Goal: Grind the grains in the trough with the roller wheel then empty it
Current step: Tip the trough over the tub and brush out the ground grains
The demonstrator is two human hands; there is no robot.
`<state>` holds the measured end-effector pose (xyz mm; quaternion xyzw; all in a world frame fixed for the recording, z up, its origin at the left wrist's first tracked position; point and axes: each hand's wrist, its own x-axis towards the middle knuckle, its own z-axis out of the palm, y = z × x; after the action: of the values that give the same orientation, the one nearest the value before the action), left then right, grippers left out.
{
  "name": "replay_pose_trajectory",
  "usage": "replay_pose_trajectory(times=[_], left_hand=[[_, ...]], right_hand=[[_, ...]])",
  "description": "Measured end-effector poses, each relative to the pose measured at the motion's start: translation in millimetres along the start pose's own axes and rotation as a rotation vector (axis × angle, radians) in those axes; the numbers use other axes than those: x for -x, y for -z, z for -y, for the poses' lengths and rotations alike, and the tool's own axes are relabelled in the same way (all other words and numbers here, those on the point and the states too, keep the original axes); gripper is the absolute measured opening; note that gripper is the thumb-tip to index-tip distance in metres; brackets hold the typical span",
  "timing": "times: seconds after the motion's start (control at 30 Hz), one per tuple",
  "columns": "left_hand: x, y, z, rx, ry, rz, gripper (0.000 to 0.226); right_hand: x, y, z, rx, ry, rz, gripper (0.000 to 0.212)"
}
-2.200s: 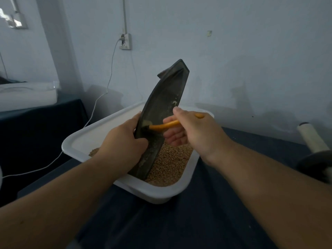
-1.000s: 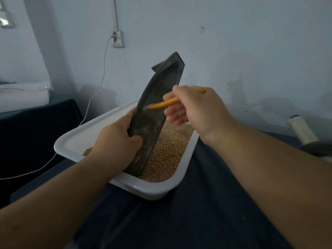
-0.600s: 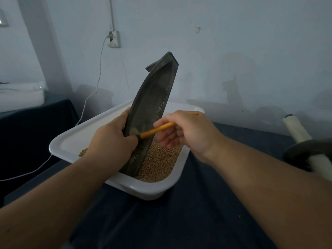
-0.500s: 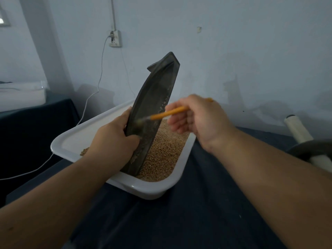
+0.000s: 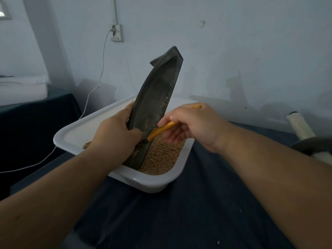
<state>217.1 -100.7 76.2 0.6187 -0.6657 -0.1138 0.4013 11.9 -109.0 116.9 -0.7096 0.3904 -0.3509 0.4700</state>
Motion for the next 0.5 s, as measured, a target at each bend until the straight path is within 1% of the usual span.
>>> replay_pose_trajectory(times=[0.1, 0.17, 0.23, 0.33, 0.43, 0.5], left_hand=[[1, 0, -1, 0.01, -0.017, 0.006, 0.06], [1, -1, 0, 0.002, -0.015, -0.004, 0.061], [0, -2, 2, 0.0, -0.013, -0.005, 0.063], [0, -1, 2, -0.012, -0.023, -0.008, 0.064], [0, -1, 2, -0.006, -0.02, -0.001, 0.064], [0, -1, 1, -0.006, -0.019, 0.005, 0.067]], right_hand=[[7, 10, 15, 0.169, 0.053, 0.021, 0.027], [13, 18, 26, 0.228, 0.1, 0.013, 0.027], [17, 28, 37, 0.257, 0.166, -0.066, 0.028], [10, 42, 46, 0.224, 0.261, -0.266, 0.028], [-5, 38, 43, 0.24, 0.261, -0.402, 0.027], [-13, 30, 34, 0.249, 0.245, -0.427, 0.024]])
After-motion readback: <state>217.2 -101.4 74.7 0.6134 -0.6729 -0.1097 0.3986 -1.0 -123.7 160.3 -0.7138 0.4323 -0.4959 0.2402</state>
